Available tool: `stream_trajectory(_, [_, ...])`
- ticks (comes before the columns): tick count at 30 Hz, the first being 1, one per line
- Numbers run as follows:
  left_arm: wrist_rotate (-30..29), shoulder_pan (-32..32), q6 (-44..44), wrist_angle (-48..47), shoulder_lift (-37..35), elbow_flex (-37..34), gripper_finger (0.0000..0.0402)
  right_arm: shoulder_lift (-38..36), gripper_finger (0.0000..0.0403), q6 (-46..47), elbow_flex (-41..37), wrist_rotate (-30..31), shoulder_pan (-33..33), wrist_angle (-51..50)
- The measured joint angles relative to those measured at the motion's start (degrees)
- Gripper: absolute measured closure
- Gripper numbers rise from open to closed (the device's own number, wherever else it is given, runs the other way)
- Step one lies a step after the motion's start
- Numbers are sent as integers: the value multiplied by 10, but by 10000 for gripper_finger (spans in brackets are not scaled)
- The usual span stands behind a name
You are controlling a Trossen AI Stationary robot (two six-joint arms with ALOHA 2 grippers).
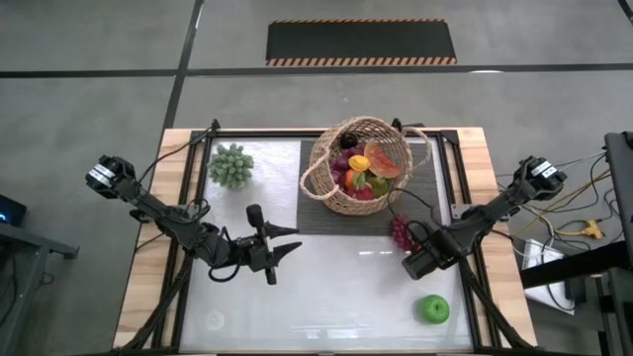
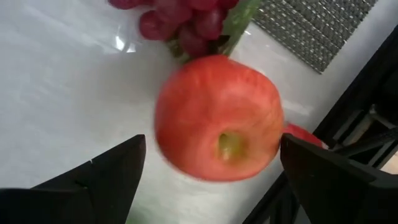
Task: Build produce basket
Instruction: Put the red apple into the brown basket
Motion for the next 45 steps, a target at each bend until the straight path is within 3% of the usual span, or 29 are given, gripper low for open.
stream_trajectory(7, [0,0,0,0,0,0,273,-1,60,-4,-29,-9,0,13])
stream_trajectory(16, [0,1,14,0,0,0,273,0,120,-29,-5,-25,0,16])
stream_trajectory(21, [-3,1,47,0,-1,0,273,0,125,-126,49,-81,8,63])
stream_trajectory(25, [-13,1,73,-1,-3,0,273,0,118,-198,108,-82,8,136])
stream_trajectory(27, [-15,2,80,0,-6,0,273,0,117,-232,141,-51,8,160])
stream_trajectory(33, [-14,8,117,0,-7,0,273,1,116,-383,256,139,-2,176])
stream_trajectory(37, [-14,9,136,-1,-7,0,273,1,116,-471,331,233,-26,176])
stream_trajectory(45, [-24,9,148,-1,-23,-15,273,55,115,-641,467,258,-151,118])
